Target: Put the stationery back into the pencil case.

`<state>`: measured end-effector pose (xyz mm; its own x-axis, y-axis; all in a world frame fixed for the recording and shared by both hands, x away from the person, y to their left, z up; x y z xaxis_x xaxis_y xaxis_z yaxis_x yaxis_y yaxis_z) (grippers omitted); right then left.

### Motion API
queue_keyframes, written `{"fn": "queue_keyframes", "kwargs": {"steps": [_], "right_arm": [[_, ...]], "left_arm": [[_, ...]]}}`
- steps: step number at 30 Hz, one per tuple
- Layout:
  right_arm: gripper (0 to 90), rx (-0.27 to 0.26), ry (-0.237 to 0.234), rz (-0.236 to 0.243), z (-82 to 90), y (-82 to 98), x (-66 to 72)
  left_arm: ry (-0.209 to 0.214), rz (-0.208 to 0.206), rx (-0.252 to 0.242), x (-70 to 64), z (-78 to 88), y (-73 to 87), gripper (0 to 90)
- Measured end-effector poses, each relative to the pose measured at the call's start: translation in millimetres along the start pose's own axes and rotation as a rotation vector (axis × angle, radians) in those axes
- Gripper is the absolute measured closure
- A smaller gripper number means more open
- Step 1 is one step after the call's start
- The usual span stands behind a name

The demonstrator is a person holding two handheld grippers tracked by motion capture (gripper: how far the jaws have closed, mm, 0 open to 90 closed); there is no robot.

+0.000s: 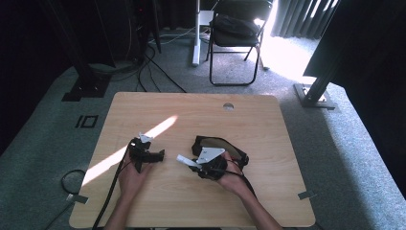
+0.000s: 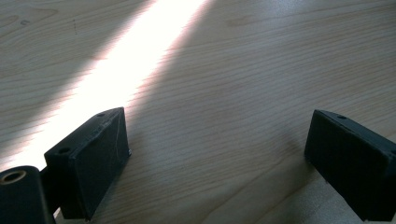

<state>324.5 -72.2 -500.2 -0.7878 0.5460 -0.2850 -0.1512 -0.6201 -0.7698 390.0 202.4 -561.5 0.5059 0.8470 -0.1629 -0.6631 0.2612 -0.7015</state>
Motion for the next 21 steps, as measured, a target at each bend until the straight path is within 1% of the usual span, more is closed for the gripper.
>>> {"fn": "queue_keyframes", "kwargs": {"steps": [10, 21], "right_arm": [[71.4, -0.016, 0.015, -0.001, 6.3, -3.2, -5.7], [71.4, -0.017, 0.034, -0.004, 12.3, -3.6, -13.3]], "left_arm": [[0.000, 0.000, 0.000, 0.0, 0.0, 0.0, 6.5], [0.000, -0.001, 0.001, 0.0, 0.1, 0.0, 6.5]]}}
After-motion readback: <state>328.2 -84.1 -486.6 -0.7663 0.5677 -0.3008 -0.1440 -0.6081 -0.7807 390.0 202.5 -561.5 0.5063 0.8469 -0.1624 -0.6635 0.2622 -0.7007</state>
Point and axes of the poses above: each handheld gripper's, and its own axes: z roughly backward along the jaws, y roughly out of its underside, x roughly to its left, the point moved 1 cm from there along -z, roughly forward along the jaws, and after that the axes turned 15 degrees about y, right-handed, at the moved point
